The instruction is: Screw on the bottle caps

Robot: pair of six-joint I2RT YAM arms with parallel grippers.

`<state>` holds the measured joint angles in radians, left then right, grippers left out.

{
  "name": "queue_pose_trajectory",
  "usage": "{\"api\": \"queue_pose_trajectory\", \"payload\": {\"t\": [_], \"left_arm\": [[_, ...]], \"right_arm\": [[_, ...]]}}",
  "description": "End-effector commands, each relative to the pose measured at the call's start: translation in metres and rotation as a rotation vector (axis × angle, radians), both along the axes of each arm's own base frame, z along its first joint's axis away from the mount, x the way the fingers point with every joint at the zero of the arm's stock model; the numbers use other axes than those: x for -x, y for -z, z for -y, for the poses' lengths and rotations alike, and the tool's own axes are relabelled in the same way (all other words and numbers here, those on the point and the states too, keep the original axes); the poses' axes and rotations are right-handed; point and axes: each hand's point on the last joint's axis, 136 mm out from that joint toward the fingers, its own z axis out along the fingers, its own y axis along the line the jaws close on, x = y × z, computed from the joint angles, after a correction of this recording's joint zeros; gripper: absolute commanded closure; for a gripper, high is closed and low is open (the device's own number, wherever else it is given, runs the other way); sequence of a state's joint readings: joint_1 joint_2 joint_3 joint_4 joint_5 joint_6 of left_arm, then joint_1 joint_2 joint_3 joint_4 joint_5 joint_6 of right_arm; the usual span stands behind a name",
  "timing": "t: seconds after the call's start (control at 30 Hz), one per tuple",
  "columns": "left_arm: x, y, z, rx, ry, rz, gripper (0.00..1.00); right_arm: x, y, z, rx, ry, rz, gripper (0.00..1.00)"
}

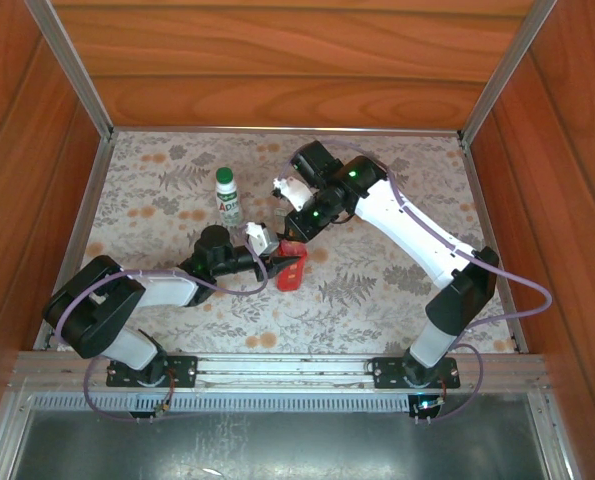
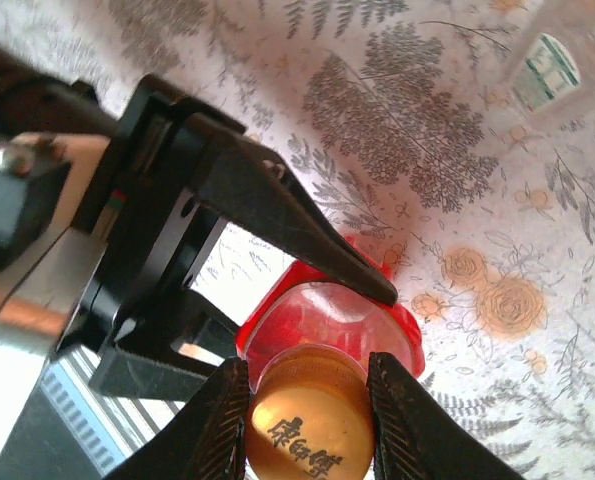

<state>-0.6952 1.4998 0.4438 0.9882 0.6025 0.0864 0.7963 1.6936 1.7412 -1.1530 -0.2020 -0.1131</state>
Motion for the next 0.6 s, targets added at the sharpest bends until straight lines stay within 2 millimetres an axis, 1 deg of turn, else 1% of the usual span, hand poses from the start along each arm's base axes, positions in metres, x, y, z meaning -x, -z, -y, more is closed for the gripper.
{"api": "queue_pose_trajectory", "payload": {"t": [0.0, 0.1, 0.23, 0.37, 0.5, 0.57], "left_arm": [[0.016, 0.033, -0.002, -0.067, 0.065, -0.146, 0.47], [0.019, 0.031, -0.002, -0.06, 0.086, -0.153, 0.47], [0.021, 0.03, -0.003, -0.056, 0.098, -0.156, 0.47], [0.021, 0.03, -0.004, -0.056, 0.104, -0.16, 0.47], [0.021, 0.032, -0.003, -0.058, 0.105, -0.169, 0.47], [0.018, 0.032, -0.004, -0.059, 0.094, -0.171, 0.47]], "right_arm": [[0.015, -0.019, -0.004, -0.056, -0.295, 0.088, 0.91], [0.025, -0.025, -0.003, -0.077, -0.419, 0.098, 0.92], [0.034, -0.025, -0.002, -0.082, -0.506, 0.052, 0.92], [0.038, -0.015, 0.0, -0.058, -0.546, -0.005, 0.92], [0.035, -0.005, 0.002, -0.016, -0.544, -0.023, 0.91], [0.033, -0.003, 0.001, -0.008, -0.535, -0.026, 0.91]]}}
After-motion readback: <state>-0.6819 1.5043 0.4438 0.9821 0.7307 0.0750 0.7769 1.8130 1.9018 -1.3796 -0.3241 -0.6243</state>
